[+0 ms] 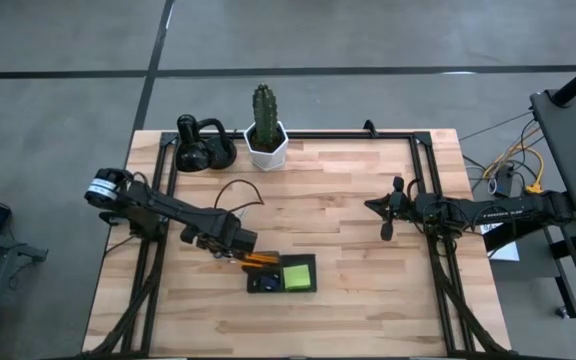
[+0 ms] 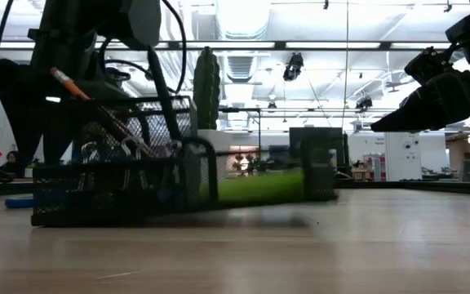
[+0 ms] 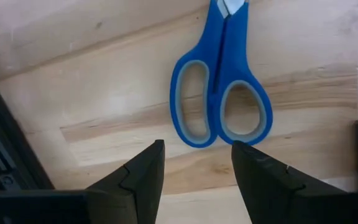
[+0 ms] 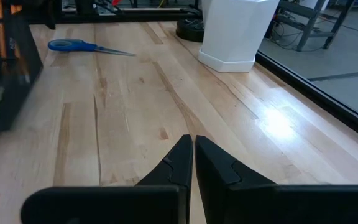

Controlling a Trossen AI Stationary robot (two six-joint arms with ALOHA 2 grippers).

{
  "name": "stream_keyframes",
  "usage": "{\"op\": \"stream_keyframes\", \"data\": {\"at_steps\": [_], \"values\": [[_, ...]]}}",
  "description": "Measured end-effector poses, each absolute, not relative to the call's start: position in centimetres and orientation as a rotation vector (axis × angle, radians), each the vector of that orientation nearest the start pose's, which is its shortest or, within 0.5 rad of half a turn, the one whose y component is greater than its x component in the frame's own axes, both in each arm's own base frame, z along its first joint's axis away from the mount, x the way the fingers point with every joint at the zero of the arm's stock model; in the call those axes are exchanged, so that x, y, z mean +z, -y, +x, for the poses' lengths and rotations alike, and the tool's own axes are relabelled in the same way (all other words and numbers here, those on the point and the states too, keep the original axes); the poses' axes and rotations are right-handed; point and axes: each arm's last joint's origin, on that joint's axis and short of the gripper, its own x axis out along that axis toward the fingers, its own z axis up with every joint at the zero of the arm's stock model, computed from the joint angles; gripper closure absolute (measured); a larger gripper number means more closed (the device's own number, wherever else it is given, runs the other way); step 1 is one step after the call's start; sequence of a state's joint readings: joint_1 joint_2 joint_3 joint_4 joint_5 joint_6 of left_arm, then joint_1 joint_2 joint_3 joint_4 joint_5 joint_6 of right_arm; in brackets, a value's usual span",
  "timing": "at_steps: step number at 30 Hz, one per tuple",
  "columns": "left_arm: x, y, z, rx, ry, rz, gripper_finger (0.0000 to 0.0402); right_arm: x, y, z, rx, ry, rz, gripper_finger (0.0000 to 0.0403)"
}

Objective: Pick and place office supplies into organizer
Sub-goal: Adjust the desk organizer

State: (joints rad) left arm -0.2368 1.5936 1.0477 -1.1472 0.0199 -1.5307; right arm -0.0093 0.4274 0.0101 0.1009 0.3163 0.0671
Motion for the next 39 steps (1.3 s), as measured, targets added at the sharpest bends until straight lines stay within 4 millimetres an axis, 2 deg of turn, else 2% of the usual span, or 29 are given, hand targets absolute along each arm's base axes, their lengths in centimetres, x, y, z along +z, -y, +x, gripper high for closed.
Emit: {"op": "stream_keyframes", "data": {"at_steps": [6,11,15,19,28,35,39], "values": [[20.6,5.9,24.4,1.061,-1.394,-0.971,0.0230,13.9,1.0,11.8,-0.333,-0.303,0.018,0.0394],[22.4,5.8,24.1,1.027,-1.355,-1.000,0.0230,13.9,1.0,11.8,-0.333,-0.303,0.017,0.0394],[24.1,5.4,22.9,1.125,-1.291,-0.952,0.0230,13.9,1.0,11.9,-0.333,-0.303,0.017,0.0394],[24.8,5.0,21.7,1.209,-1.214,-0.969,0.0230,13.9,1.0,11.8,-0.333,-0.304,0.017,0.0394],[23.6,5.4,23.2,1.121,-1.021,-0.917,0.0230,13.6,1.0,11.8,-0.331,-0.332,-0.001,0.0394],[21.8,6.3,22.1,1.110,-1.008,-0.935,0.0230,13.7,1.0,11.8,-0.331,-0.330,-0.001,0.0394],[20.0,6.8,22.1,1.013,-0.967,-1.017,0.0230,13.7,1.0,11.8,-0.331,-0.330,-0.001,0.0394]]}}
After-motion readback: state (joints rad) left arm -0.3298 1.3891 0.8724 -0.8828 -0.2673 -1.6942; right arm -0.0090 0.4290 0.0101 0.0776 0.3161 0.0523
